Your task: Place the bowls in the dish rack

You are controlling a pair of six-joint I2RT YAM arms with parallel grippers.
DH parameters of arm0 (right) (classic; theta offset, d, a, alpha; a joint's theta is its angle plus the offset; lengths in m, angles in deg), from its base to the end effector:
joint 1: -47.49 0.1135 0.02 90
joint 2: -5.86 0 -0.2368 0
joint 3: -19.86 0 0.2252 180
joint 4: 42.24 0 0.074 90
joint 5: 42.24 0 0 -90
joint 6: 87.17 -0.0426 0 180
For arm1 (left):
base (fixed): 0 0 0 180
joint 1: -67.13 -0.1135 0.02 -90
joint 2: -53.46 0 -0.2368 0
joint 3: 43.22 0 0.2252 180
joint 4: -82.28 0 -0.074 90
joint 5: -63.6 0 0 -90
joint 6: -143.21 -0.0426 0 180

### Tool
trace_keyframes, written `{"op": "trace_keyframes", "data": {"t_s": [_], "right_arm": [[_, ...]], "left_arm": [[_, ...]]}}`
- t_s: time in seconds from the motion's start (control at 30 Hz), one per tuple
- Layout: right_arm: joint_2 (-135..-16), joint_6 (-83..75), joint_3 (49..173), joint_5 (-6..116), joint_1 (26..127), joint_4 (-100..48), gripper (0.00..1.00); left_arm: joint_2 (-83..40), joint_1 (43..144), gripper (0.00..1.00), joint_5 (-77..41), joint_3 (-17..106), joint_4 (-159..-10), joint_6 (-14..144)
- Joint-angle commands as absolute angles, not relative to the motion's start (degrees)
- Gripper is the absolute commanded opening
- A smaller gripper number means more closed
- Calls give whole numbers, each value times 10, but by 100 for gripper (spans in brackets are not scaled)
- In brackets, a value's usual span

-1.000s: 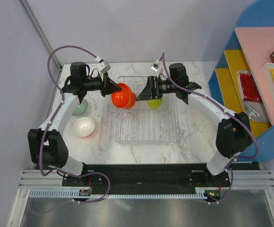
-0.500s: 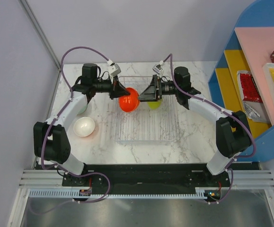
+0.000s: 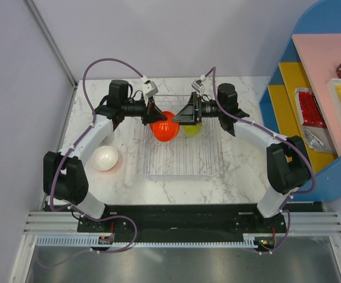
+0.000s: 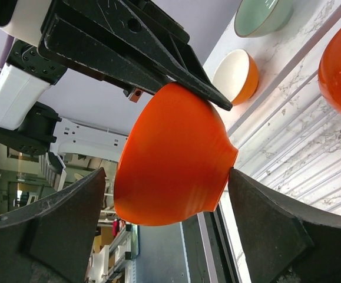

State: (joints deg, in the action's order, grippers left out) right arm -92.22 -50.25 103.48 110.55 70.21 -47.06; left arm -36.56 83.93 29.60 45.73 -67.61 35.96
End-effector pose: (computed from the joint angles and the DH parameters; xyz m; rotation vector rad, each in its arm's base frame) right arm 0.3207 0.1753 0.2761 -0.4317 2.0162 1.8334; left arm 0.3047 -0.1289 0.2954 1.1093 1.6627 -1.0138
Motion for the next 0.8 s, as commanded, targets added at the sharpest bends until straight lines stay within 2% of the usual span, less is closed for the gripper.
{"op": "trace_keyframes", "data": {"t_s": [0.0,0.13,0.4,0.53,0.63,0.7,0.73,0.77], "right_arm": [[-918,-489,1040,1117,708,-487,88],[-913,-477,1033,1121,707,-476,79],[-909,-477,1030,1133,708,-466,75],[-910,-473,1025,1133,707,-460,63],[-915,-473,1026,1132,709,-461,58],[-918,-474,1027,1132,710,-461,46],[-919,-472,1030,1131,709,-458,25],[-920,-469,1032,1131,710,-455,13]], "left_arm": [[-347,850,2,285,476,-705,348],[-343,850,2,274,474,-706,346],[-334,849,2,251,466,-707,332],[-329,850,2,242,463,-709,328],[-325,850,2,239,461,-710,330],[-322,850,2,237,457,-709,329],[-320,850,2,237,457,-709,330],[-320,850,2,237,456,-709,331]]}}
